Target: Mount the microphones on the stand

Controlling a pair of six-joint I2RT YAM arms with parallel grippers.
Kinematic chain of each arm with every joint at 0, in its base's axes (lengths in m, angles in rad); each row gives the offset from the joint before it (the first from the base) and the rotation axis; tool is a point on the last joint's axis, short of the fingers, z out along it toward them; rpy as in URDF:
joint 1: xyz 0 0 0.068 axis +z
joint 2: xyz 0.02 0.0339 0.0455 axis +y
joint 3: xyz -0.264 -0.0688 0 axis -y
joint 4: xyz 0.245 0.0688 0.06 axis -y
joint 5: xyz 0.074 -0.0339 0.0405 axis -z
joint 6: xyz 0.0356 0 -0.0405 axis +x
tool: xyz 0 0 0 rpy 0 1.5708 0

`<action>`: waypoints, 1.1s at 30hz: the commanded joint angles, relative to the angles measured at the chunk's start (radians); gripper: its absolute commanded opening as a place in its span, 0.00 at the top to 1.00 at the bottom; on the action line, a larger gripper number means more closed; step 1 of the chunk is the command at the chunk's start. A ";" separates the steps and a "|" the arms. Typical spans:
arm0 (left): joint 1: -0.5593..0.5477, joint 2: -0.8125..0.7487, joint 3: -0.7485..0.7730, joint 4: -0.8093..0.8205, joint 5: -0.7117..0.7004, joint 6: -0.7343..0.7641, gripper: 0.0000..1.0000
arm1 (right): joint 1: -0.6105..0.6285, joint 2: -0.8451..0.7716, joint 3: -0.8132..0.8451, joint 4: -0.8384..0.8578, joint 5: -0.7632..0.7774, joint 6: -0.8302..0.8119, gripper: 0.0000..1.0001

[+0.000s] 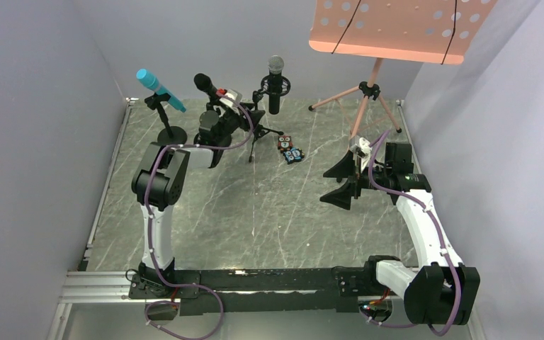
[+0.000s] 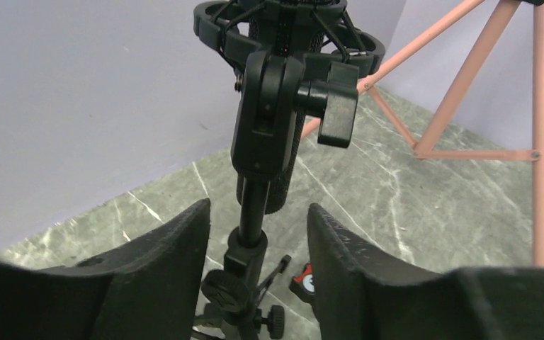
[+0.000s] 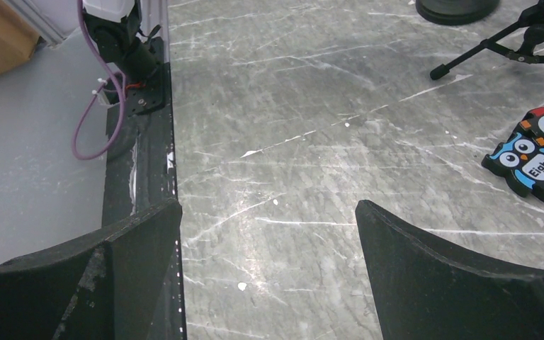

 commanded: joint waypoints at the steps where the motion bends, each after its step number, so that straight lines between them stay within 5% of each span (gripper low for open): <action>1: -0.001 -0.086 -0.036 0.055 -0.005 -0.020 0.36 | 0.003 -0.005 0.038 0.001 -0.010 -0.034 0.00; 6: -0.001 -0.179 -0.143 0.067 -0.053 -0.008 0.12 | 0.004 -0.006 0.041 -0.005 -0.003 -0.042 0.00; 15: 0.021 -0.482 -0.406 -0.045 -0.033 -0.019 0.01 | 0.001 -0.023 0.052 -0.025 0.045 -0.070 0.00; 22: 0.061 -0.841 -0.475 -0.444 0.100 -0.046 0.01 | -0.039 -0.080 0.060 -0.005 0.159 -0.058 0.00; 28: 0.138 -1.113 -0.332 -1.141 0.114 0.045 0.01 | -0.222 -0.171 0.049 0.076 0.191 0.051 0.00; 33: 0.311 -1.413 -0.478 -1.265 0.105 0.001 0.01 | -0.420 -0.232 0.019 0.233 0.217 0.287 0.00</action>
